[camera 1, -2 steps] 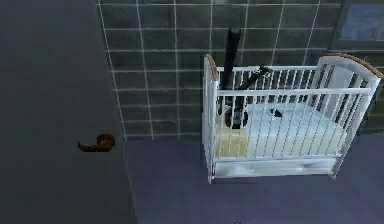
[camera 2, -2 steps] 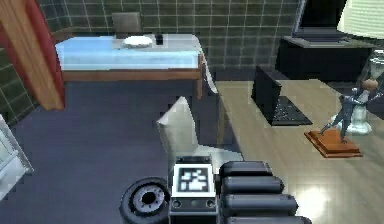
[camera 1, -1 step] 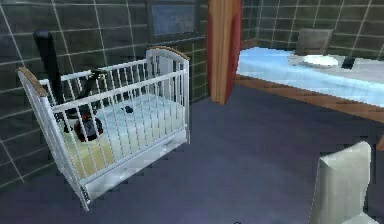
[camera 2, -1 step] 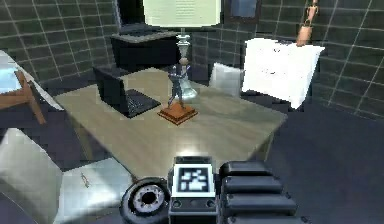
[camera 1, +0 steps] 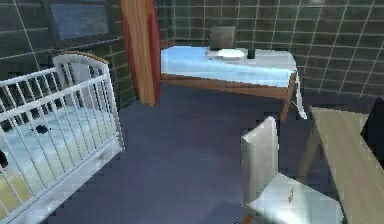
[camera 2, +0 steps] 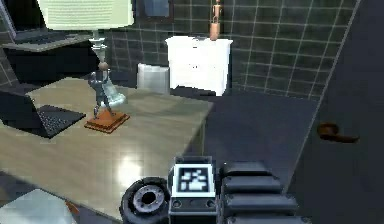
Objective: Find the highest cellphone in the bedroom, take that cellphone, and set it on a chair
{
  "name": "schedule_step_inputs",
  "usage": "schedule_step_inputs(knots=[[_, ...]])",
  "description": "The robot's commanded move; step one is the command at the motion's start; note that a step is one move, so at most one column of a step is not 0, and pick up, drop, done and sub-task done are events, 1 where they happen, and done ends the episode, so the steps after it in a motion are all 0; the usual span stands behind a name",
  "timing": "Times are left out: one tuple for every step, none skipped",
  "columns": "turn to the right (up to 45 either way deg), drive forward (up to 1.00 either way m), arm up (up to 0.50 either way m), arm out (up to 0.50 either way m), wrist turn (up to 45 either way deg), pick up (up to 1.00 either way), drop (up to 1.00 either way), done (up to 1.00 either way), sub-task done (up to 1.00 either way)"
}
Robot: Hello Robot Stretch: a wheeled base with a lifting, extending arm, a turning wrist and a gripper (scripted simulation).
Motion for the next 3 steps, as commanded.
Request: schedule_step_inputs(knots=[[0.0,0.9,0.0,0.0,0.0,0.0,0.0,0.0,0.0],[18.0,0.0,0.0,0.0,0.0,0.0,0.0,0.0,0.0],[0.0,0.25,0.0,0.0,0.0,0.0,0.0,0.0,0.0]])
